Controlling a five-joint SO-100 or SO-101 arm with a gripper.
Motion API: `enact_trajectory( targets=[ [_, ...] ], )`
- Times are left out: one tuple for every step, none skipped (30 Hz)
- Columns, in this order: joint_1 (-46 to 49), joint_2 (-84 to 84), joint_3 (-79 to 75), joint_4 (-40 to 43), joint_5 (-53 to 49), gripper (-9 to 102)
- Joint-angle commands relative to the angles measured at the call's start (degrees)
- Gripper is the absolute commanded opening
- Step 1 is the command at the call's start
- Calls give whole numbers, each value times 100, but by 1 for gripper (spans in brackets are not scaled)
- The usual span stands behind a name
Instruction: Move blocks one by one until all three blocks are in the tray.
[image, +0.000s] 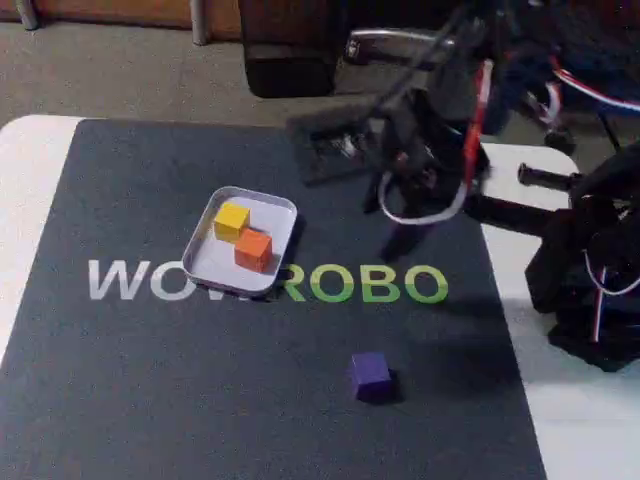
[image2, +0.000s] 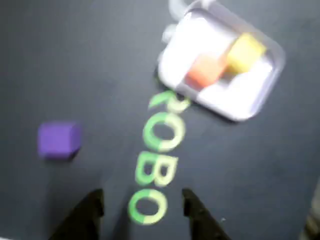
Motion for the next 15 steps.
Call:
enact_trajectory(
  targets=[
    [-132, 536, 554, -272, -88, 18],
    [-167, 598, 747, -413, -141, 18],
    [-185, 642, 940, -589, -202, 18],
    [-193, 659, 1116, -756, -290, 19],
    [-193, 659, 1266, -905, -369, 20],
    [-193, 633, 1380, -1028, -439, 20],
    [-202, 571, 1459, -1134, -510, 22],
    [-220, 501, 1512, -1222, -571, 23],
    [-246, 439, 1547, -1310, -615, 24],
    [-290, 360, 1564, -1406, -633, 25],
    [-334, 272, 1564, -1494, -633, 25],
    [-378, 185, 1564, -1608, -633, 25],
    [-404, 70, 1564, -1705, -650, 25],
    [-422, -44, 1564, -1811, -712, 25],
    [-431, -176, 1564, -1916, -773, 25]
  ],
)
